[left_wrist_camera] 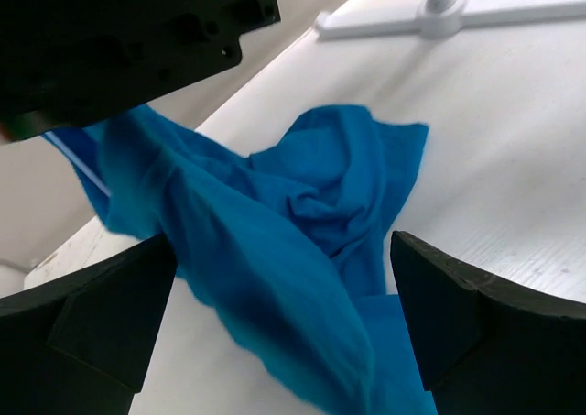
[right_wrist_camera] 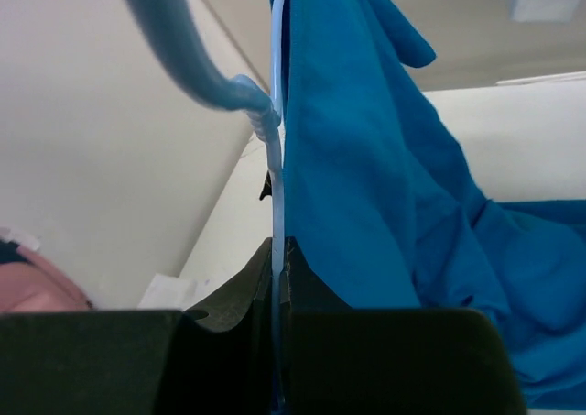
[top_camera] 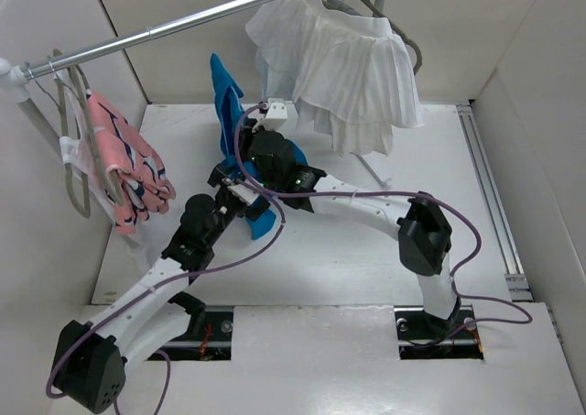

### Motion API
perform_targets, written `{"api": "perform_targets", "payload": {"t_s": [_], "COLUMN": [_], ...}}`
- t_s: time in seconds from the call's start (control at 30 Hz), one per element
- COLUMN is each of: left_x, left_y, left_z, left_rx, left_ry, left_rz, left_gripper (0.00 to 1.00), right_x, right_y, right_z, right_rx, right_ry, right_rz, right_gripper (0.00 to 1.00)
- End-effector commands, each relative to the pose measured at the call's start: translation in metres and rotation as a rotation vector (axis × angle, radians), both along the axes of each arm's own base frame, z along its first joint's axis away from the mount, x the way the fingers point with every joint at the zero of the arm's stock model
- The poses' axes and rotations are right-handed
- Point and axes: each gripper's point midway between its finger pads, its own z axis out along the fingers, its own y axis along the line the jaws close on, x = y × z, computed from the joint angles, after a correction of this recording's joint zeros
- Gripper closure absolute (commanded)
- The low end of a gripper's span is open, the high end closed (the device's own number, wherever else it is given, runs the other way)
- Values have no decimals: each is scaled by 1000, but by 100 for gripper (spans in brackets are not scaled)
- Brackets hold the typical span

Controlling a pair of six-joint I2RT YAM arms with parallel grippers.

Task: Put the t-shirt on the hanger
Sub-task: Place tshirt on hanger

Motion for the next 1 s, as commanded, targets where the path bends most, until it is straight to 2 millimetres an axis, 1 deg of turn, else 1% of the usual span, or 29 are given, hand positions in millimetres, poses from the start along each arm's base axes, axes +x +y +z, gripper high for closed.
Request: {"api": "perform_targets", "payload": {"t_s": [0.0, 0.03, 0.07, 0.1, 0.13, 0.17, 0.2, 0.23, 0.27, 0.37, 0.4, 0.47, 0.5, 0.53, 0.57, 0.6, 0.63, 0.67, 0.7, 0.73, 0.77, 0.8, 0.83, 0.87, 0.9, 0.93, 0.97], "left_x": [17, 24, 30, 33, 34, 35, 33, 31, 28, 25, 21, 21, 20, 20, 20, 17, 17, 16, 15, 11, 8, 6, 3, -1, -2, -5, -4], "left_y": [14, 20, 35, 40, 44, 46, 47, 46, 45, 40, 38, 36, 36, 36, 35, 35, 34, 34, 34, 36, 32, 29, 27, 24, 23, 21, 21], "left_z": [4, -1, -5, -4, -4, -7, -5, -4, -2, 3, -2, 1, -6, -5, -3, -6, -4, -1, -4, 1, 1, 5, 5, 9, 11, 13, 19], "left_rx": [37, 43, 53, 58, 67, 74, 73, 72, 71, 21, 27, 16, 19, 13, 6, 7, -6, -21, -23, -38, -50, -68, -74, -88, -112, -127, -146], "left_ry": [-68, -61, -52, -48, -51, -44, -45, -45, -46, -24, 1, 13, 46, 54, 62, 80, 86, 80, 95, 89, 96, 99, 108, 114, 126, 130, 124], "left_rz": [106, 154, 248, 283, 305, 316, 316, 305, 295, 271, 255, 246, 247, 248, 249, 241, 242, 243, 244, 244, 221, 205, 189, 167, 169, 157, 156], "left_gripper": [0, 0, 0, 0, 0, 0, 2, 7, 21, 38, 54, 74, 85, 100, 100, 100, 100, 100, 100, 100, 100, 100, 100, 100, 100, 100, 100], "right_x": [-23, -23, -27, -27, -28, -28, -30, -30, -30, -30, -30, -31, -31, -31, -33, -35, -32, -34, -31, -27, -27, -22, -20, -18, -18, -13, -10], "right_y": [9, 9, 12, 12, 10, 10, 8, 8, 8, 8, 8, 6, 7, 7, 8, 8, 8, 10, 9, 7, 9, 5, 2, 1, 3, -5, -6], "right_z": [71, 69, 63, 58, 59, 50, 56, 57, 52, 52, 52, 53, 53, 48, 48, 53, 54, 53, 54, 48, 49, 44, 49, 44, 44, 44, 39], "right_rx": [186, 177, 167, 159, 159, 139, 148, 157, 149, 149, 149, 149, 157, 148, 147, 155, 153, 143, 142, 133, 131, 123, 129, 109, 108, 76, 54], "right_ry": [-70, -65, -58, -53, -53, -41, -46, -42, -37, -37, -37, -37, -33, -28, -28, -32, -34, -39, -40, -35, -36, -31, -38, -38, -38, -58, -62], "right_rz": [56, 56, 65, 64, 64, 64, 64, 65, 64, 64, 64, 64, 65, 64, 77, 88, 108, 126, 132, 138, 168, 174, 185, 197, 226, 227, 238], "right_gripper": [100, 100, 100, 100, 100, 100, 100, 100, 100, 100, 100, 100, 100, 100, 100, 100, 100, 100, 100, 100, 100, 99, 96, 90, 85, 79, 70]}}
